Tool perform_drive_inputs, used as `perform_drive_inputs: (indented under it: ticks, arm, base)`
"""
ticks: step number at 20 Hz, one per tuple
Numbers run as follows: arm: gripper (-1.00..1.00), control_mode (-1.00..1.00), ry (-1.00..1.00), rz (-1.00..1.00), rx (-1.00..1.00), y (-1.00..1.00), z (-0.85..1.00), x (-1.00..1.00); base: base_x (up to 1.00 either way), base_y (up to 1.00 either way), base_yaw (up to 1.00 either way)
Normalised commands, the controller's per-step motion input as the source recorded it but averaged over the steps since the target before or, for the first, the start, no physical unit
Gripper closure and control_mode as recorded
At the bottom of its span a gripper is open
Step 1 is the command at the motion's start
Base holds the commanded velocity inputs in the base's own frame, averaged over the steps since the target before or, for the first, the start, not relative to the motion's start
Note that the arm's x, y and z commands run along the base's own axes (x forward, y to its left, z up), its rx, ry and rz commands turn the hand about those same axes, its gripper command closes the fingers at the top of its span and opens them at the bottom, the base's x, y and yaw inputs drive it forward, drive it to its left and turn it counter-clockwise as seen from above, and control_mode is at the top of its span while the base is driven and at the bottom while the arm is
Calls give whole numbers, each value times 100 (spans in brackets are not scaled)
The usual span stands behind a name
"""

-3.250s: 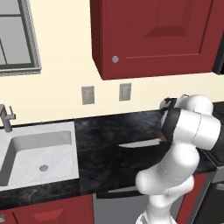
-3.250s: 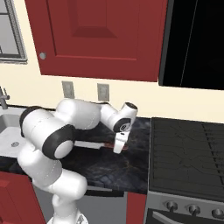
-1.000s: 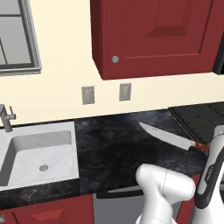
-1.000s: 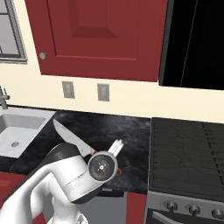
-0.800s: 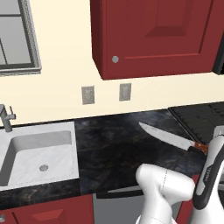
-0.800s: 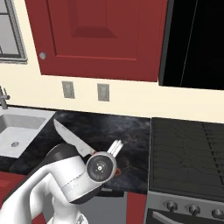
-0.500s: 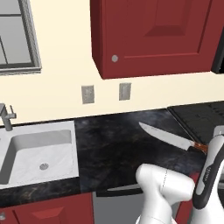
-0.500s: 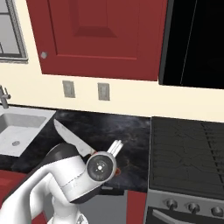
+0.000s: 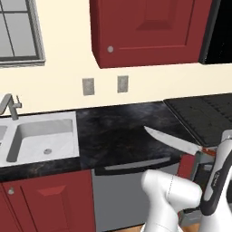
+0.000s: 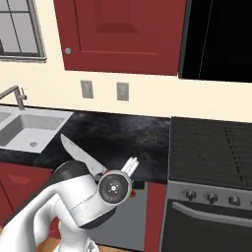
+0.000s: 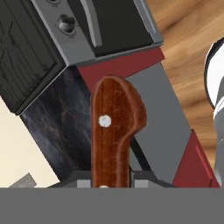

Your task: Move the cutting board and knife to the sink. Then move spray from the cabinet to the counter.

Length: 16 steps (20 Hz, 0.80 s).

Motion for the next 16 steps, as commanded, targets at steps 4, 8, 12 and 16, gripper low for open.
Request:
perform_drive_inputs:
  ticks: [4,8,12,16]
  arm:
    - [100,100,0,0,0,0,0,0]
    - [100,100,0,0,0,0,0,0]
    - [100,100,0,0,0,0,0,0]
    - [100,100,0,0,0,0,0,0]
  base:
    - [-38,12,0]
    - [-2,46,0]
    - [0,71,0]
    - [0,86,0]
